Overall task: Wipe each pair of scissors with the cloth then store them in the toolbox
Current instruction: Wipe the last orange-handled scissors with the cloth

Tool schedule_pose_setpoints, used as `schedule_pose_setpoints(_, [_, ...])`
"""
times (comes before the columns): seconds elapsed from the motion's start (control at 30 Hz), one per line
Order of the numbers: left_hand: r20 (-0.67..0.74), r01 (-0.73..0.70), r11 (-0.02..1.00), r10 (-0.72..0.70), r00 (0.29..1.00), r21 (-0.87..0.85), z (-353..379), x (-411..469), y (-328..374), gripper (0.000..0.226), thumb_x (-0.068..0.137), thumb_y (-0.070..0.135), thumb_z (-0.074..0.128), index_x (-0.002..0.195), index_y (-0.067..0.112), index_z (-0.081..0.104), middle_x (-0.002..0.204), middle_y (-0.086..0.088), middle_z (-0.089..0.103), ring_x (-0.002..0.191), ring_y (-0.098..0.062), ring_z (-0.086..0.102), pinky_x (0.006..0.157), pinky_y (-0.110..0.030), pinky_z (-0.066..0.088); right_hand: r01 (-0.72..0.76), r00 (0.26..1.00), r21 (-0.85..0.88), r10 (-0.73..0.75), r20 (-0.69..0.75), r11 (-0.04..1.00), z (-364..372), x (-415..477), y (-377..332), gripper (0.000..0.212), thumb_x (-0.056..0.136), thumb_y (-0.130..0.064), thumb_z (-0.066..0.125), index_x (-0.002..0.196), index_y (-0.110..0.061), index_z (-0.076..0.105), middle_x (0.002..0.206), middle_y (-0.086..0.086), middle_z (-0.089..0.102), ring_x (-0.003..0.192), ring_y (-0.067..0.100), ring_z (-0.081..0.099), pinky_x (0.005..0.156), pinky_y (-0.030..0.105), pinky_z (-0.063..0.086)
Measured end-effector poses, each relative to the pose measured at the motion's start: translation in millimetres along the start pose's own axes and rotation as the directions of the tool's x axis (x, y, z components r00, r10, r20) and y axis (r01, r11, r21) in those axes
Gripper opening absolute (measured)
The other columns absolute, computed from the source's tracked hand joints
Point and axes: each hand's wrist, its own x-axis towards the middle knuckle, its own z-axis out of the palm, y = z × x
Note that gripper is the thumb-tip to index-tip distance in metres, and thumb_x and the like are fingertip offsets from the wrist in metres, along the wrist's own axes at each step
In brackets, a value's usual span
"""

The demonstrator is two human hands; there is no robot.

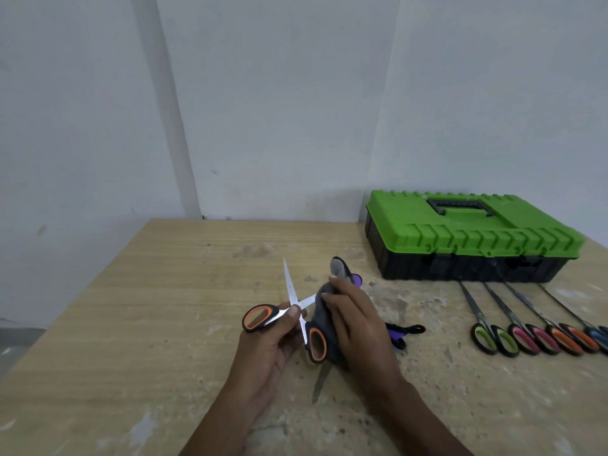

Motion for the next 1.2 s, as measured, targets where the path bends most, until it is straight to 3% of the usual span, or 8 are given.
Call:
schedule_pose_setpoints(0.17, [0.004, -0.033, 0.999, 0.033, 0.999, 0.034, 2, -2, 0, 0.008, 0.089, 0.001, 0.067, 0.093, -0.002, 0.073, 0.101, -0.023, 0.075, 0.089, -0.03, 0.074, 0.078, -0.038, 0.064, 0.132, 0.991, 0.011, -0.132, -0.026, 0.991, -1, -1, -17, 0.044, 0.108, -0.03, 0.037, 0.106, 0.001, 0.069, 0.117, 0.008, 0.064, 0.113, 0.014, 0.058, 0.106, 0.013, 0.037])
schedule_pose_setpoints(0.37, [0.017, -0.057, 0.994, 0.055, 0.998, 0.093, 0, -1, 1, 0.015, 0.092, -0.001, 0.064, 0.101, -0.008, 0.073, 0.105, -0.027, 0.075, 0.094, -0.034, 0.074, 0.076, -0.037, 0.062, 0.191, 0.979, 0.031, -0.193, 0.063, 0.981, 0, -1, -19, 0.017, 0.1, -0.015, 0.053, 0.108, -0.007, 0.066, 0.112, 0.004, 0.062, 0.111, 0.016, 0.061, 0.111, 0.026, 0.039])
schedule_pose_setpoints(0.47, [0.016, -0.061, 0.991, 0.059, 0.998, 0.122, 0, -2, 1, 0.015, 0.092, -0.001, 0.063, 0.102, -0.007, 0.073, 0.107, -0.027, 0.075, 0.097, -0.034, 0.075, 0.079, -0.038, 0.061, 0.144, 0.987, 0.005, -0.144, 0.069, 0.99, -2, 1, -19, 0.013, 0.101, -0.015, 0.054, 0.103, -0.009, 0.066, 0.105, 0.0, 0.063, 0.104, 0.016, 0.062, 0.105, 0.038, 0.044])
schedule_pose_setpoints(0.7, [0.006, -0.056, 0.994, 0.055, 0.998, 0.09, -3, -5, 3, 0.007, 0.086, 0.002, 0.068, 0.087, -0.002, 0.075, 0.085, -0.017, 0.071, 0.077, -0.023, 0.07, 0.068, -0.033, 0.061, -0.036, 0.999, -0.085, 0.037, 0.009, 0.996, -9, 8, 9, 0.015, 0.094, -0.018, 0.049, 0.094, -0.013, 0.063, 0.095, 0.0, 0.061, 0.087, 0.02, 0.058, 0.078, 0.029, 0.046])
schedule_pose_setpoints(0.83, [0.006, -0.06, 0.994, 0.06, 0.998, 0.094, -5, -2, 2, 0.013, 0.086, 0.003, 0.069, 0.076, 0.007, 0.077, 0.083, -0.014, 0.071, 0.079, -0.02, 0.07, 0.069, -0.032, 0.059, -0.263, 0.946, 0.056, 0.269, -0.178, 0.963, -23, 4, 23, 0.018, 0.093, -0.001, 0.055, 0.101, -0.015, 0.064, 0.103, -0.003, 0.065, 0.098, 0.017, 0.061, 0.086, 0.032, 0.048])
schedule_pose_setpoints(0.93, [0.029, -0.051, 0.995, 0.049, 0.998, 0.088, -1, -2, 0, 0.006, 0.086, 0.005, 0.07, 0.084, 0.002, 0.075, 0.086, -0.016, 0.071, 0.083, -0.026, 0.068, 0.076, -0.038, 0.058, -0.089, 0.973, 0.093, 0.106, -0.204, 0.992, -25, -1, -7, 0.015, 0.094, 0.002, 0.057, 0.102, -0.008, 0.064, 0.108, -0.001, 0.063, 0.106, 0.01, 0.057, 0.094, 0.021, 0.043])
schedule_pose_setpoints(1.03, [0.057, -0.031, 0.998, 0.028, 0.998, 0.058, 1, -2, -2, 0.024, 0.084, 0.007, 0.068, 0.103, -0.008, 0.072, 0.101, -0.023, 0.075, 0.093, -0.03, 0.072, 0.083, -0.04, 0.061, 0.078, 0.996, 0.12, -0.082, 0.031, 0.99, -9, -3, -27, 0.02, 0.1, -0.018, 0.051, 0.109, -0.01, 0.067, 0.111, 0.001, 0.062, 0.111, 0.005, 0.054, 0.097, 0.016, 0.041])
schedule_pose_setpoints(1.2, [0.013, -0.043, 0.998, 0.043, 0.999, 0.038, -2, -2, 2, 0.007, 0.085, 0.004, 0.068, 0.086, 0.0, 0.073, 0.088, -0.017, 0.072, 0.081, -0.023, 0.07, 0.078, -0.038, 0.061, -0.125, 0.984, 0.025, 0.128, -0.123, 0.992, 0, 7, 6, 0.015, 0.097, -0.009, 0.057, 0.108, -0.011, 0.067, 0.11, -0.002, 0.062, 0.108, 0.018, 0.057, 0.097, 0.029, 0.044])
